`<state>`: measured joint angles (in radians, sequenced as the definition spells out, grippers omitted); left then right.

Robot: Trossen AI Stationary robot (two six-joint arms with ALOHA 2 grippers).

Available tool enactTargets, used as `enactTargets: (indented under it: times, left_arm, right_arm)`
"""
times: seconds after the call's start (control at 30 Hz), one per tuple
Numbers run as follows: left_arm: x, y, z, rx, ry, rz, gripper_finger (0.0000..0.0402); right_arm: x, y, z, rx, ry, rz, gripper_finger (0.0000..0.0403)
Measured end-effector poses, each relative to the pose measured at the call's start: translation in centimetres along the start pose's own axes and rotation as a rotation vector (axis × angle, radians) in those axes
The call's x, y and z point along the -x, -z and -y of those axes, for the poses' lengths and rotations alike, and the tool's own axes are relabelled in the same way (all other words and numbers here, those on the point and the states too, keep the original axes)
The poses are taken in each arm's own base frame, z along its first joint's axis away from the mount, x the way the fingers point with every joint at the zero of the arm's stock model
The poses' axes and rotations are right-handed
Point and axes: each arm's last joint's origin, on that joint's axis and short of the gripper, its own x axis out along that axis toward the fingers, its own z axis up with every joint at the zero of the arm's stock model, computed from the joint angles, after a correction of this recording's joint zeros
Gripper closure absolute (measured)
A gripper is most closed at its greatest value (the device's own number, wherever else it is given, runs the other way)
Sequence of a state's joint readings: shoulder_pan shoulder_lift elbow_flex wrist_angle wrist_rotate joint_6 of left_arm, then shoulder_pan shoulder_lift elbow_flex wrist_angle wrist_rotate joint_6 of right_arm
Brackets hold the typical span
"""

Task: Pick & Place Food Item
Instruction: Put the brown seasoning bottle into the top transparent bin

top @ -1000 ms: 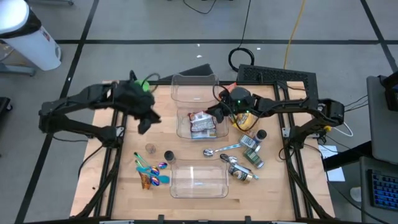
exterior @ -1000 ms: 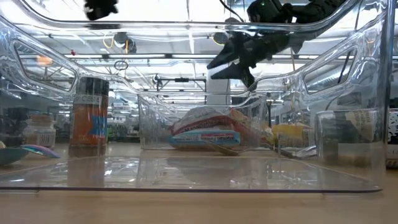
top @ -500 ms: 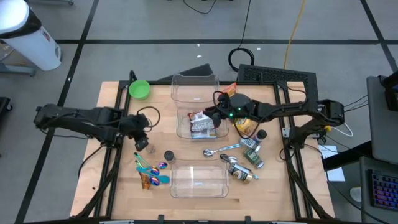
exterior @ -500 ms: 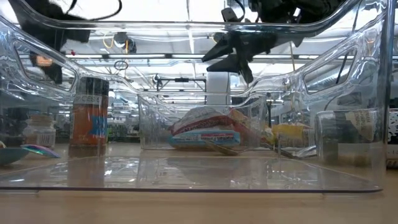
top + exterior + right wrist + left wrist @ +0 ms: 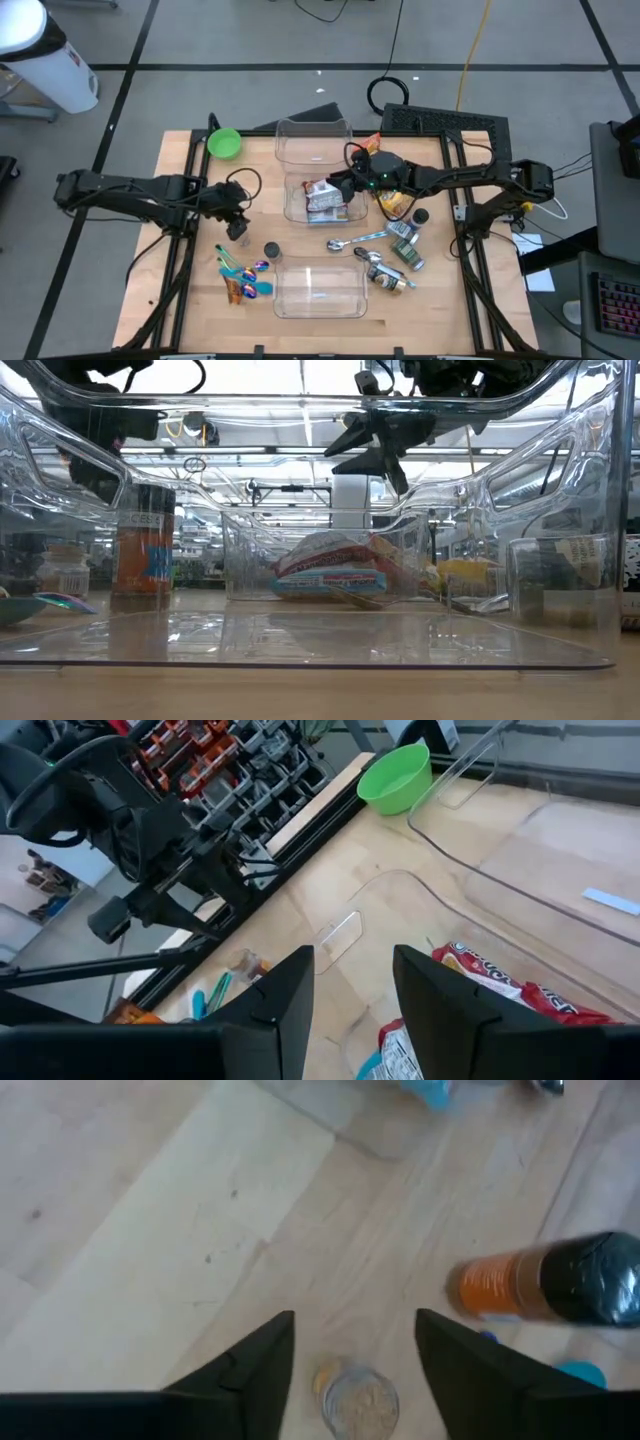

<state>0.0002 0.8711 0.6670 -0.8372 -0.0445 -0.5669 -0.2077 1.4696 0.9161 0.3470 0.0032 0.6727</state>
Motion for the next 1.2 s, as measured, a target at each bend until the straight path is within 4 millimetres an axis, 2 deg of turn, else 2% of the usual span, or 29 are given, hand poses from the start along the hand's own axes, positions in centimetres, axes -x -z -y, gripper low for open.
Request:
enactTargets:
  times: [0.17, 0.33, 0.63, 1.2]
  left_arm:
    - [0.0, 0.7, -0.1, -0.093, 0.034, -0.09, 0.0113]
    - [0.0, 1.0, 0.1, -0.122, 0.025, -0.114, 0.0086]
    - [-2.5, 1.9, 0.4, -0.174, -0.027, -0.247, 0.008]
    - [-7.1, 1.9, 1.9, -0.282, -0.078, -0.39, 0.008]
  right_arm:
    - [0.0, 0.4, 0.3, 0.003, 0.029, -0.041, 0.0273]
    - [0.0, 0.5, 0.4, 0.008, 0.039, -0.054, 0.0273]
    - [0.0, 0.5, 0.4, 0.027, 0.043, -0.053, 0.0273]
    - [0.0, 0.5, 0.4, 0.03, 0.045, -0.052, 0.0273]
